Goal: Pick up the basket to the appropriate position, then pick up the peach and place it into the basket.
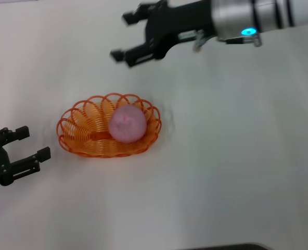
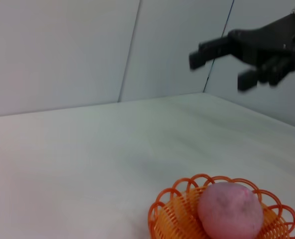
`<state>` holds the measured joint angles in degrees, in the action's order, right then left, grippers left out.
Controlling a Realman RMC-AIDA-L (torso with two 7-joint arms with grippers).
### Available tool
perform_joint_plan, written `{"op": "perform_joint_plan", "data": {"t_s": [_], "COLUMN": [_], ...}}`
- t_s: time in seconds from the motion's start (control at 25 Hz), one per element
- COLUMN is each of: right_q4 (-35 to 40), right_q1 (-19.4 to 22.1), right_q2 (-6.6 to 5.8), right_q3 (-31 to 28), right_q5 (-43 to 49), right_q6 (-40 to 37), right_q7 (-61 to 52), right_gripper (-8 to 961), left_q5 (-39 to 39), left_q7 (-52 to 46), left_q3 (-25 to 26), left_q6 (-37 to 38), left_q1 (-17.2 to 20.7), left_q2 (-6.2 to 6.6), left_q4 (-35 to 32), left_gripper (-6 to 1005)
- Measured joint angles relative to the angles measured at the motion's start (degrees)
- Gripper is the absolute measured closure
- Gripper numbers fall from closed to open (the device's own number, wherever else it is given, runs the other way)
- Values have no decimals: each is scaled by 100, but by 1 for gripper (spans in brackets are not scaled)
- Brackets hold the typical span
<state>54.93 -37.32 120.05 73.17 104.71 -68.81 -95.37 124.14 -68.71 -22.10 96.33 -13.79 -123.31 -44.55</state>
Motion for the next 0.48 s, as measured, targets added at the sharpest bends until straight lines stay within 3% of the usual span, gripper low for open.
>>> {"op": "perform_joint_plan", "data": {"t_s": [0.24, 0.48], "right_q4": [-431, -996], "right_q1": [653, 760], "right_q2": [-13, -34], "right_q3": [-605, -826], "right_q5": [-1102, -1224], "right_q6": [30, -24], "right_q7": [1288, 1821], "right_gripper": [-5, -5], "left_q5": [-57, -90], "left_q7": [-9, -10], "left_q3": [40, 62], "left_q6": [0, 9], "left_q1": [-19, -55], "left_q2": [0, 0], "left_q4": [2, 9], "left_gripper": [202, 201]}}
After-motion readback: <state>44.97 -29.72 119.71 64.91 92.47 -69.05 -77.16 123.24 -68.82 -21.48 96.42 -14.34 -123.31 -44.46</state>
